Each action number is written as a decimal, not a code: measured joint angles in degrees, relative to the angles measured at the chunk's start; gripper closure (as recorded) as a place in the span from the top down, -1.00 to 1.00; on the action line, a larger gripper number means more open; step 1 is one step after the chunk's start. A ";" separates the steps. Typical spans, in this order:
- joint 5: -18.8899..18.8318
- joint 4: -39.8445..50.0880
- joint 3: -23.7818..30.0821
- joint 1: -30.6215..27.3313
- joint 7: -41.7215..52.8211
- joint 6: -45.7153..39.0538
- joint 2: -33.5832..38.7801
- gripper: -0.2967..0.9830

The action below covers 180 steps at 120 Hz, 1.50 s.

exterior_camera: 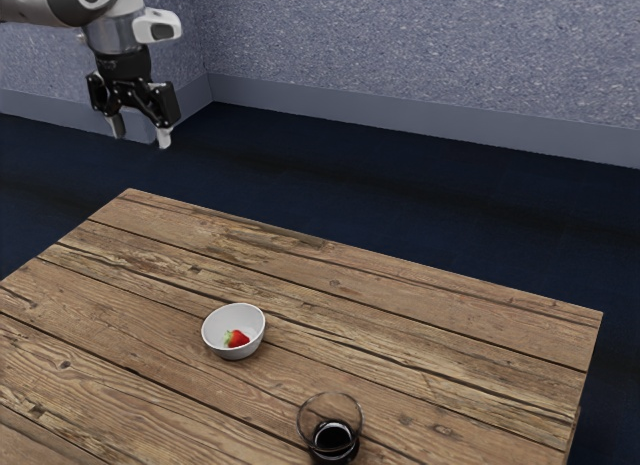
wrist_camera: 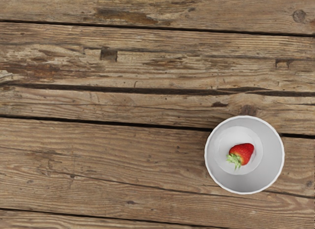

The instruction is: Take strawberry from the bowl

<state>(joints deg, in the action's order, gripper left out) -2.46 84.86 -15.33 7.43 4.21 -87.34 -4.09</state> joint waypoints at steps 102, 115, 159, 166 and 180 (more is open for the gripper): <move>-0.49 36.48 -1.28 1.58 1.67 -27.25 8.94 0.51; -0.51 37.53 -1.51 1.23 1.02 -30.26 8.98 0.51; -0.64 41.39 -1.55 2.53 -0.49 -33.66 8.99 0.51; -0.59 42.26 -1.55 3.08 3.34 -34.00 8.88 0.51; -0.73 43.42 -1.62 4.47 10.10 -34.99 8.52 0.51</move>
<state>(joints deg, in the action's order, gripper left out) -3.19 128.28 -16.95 11.90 14.31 -122.33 4.43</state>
